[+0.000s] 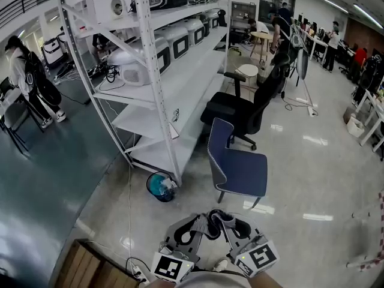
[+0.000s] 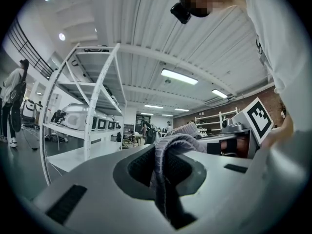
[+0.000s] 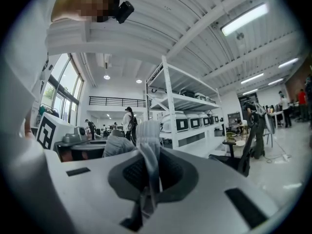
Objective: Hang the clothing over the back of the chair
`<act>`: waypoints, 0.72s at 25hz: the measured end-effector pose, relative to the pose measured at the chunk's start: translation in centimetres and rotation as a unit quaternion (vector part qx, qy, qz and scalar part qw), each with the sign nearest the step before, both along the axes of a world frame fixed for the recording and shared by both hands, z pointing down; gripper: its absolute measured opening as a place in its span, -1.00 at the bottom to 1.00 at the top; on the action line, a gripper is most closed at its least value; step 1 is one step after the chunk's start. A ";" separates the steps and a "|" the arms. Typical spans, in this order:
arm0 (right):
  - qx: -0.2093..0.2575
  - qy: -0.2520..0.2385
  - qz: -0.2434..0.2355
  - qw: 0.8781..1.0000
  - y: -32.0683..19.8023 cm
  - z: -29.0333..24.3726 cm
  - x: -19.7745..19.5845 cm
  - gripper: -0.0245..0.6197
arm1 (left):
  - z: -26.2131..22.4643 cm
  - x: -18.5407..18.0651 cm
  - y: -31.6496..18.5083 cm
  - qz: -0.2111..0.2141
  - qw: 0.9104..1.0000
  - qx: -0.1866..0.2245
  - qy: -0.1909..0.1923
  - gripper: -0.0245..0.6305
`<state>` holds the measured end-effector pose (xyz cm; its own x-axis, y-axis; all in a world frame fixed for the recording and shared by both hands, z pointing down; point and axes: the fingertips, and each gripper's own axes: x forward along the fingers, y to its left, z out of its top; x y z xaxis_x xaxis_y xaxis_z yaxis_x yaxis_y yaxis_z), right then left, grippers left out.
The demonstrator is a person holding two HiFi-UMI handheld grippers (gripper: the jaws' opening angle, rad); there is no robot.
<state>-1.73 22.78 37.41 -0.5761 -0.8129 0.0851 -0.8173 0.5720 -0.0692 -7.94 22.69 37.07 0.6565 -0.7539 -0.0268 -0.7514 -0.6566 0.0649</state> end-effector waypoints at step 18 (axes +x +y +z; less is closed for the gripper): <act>-0.004 -0.002 -0.016 1.000 2.5 0.5 3.7 -0.87 | 0.6 3.3 2.3 -0.024 1.000 -0.006 -0.006 -0.83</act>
<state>1.93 25.32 37.87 -0.6022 -0.7934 0.0885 -0.7983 0.5973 -0.0768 -4.63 24.99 37.70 0.6203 -0.7843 -0.0107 -0.7823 -0.6197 0.0629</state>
